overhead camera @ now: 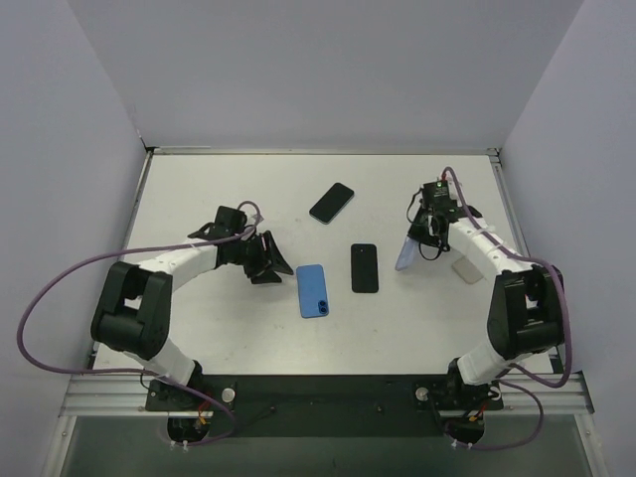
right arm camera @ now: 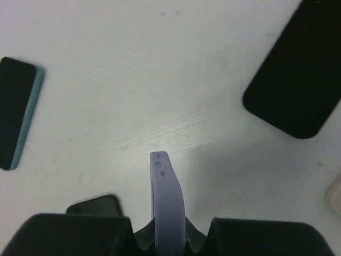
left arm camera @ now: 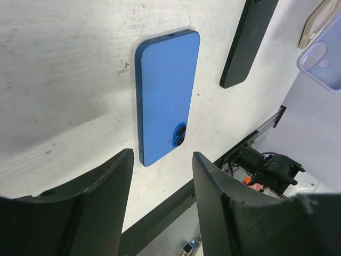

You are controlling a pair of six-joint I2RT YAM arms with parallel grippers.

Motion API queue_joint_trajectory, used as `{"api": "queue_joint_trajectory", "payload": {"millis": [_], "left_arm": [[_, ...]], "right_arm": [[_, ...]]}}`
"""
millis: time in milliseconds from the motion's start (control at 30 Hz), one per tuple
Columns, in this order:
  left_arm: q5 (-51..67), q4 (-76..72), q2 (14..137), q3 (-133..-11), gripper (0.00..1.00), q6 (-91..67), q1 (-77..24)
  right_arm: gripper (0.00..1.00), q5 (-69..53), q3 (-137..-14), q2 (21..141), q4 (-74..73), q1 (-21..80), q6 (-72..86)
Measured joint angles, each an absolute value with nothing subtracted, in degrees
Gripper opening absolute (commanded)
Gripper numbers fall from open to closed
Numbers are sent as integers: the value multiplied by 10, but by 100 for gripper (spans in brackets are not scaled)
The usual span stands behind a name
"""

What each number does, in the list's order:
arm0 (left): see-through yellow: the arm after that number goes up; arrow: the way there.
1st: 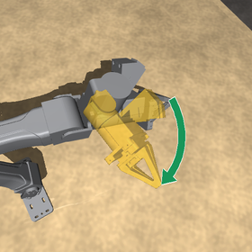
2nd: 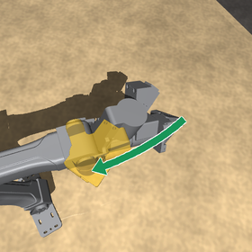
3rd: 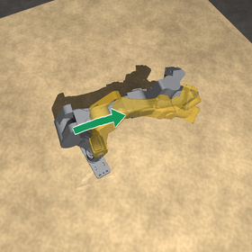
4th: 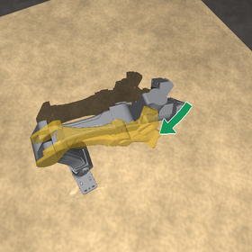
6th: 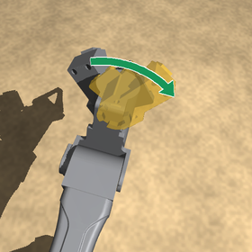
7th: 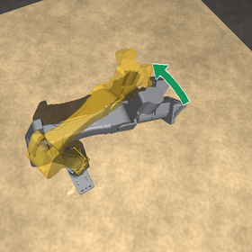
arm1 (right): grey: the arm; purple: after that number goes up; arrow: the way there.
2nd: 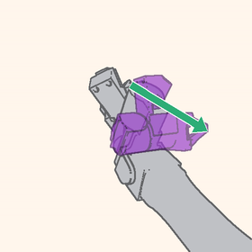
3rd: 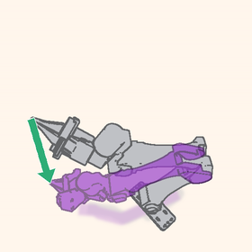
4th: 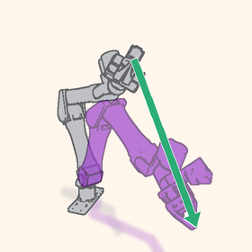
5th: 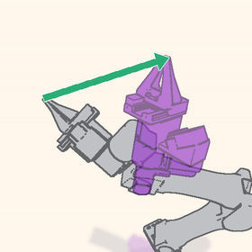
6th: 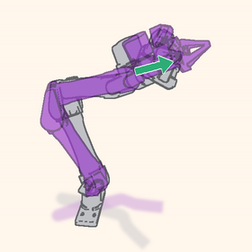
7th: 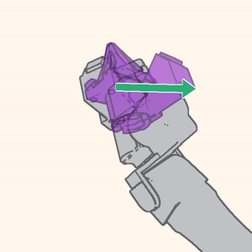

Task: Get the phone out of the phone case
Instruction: Place the phone at the center of the board, then place the phone case at the center of the board, then reset both arms

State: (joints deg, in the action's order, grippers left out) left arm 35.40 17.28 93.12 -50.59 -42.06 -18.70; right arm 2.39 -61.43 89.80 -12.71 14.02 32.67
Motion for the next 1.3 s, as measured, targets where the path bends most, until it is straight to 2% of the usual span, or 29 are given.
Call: {"api": "queue_joint_trajectory", "payload": {"millis": [33,67,167,267,433,467,700,1000,1300], "left_arm": [[351,181,921,-507,59,-414,-180],[347,191,911,-509,59,-408,-172],[339,219,883,-519,62,-390,-154],[330,243,860,-531,65,-375,-146],[323,275,834,-550,73,-359,-145],[322,282,825,-553,74,-356,-145],[318,314,729,-555,77,-334,-135],[307,338,607,-557,78,-305,-126],[198,324,450,-450,80,-307,-125]], "right_arm": [[2,22,-608,898,-126,124,323],[22,20,-600,898,-125,106,319],[65,7,-562,898,-120,63,312],[76,-2,-527,898,-122,33,308],[80,22,-510,869,-140,18,308],[98,33,-507,845,-147,18,310],[100,87,-512,664,-187,18,319],[100,113,-514,541,-289,18,321],[98,112,-400,411,-341,19,343]]}}
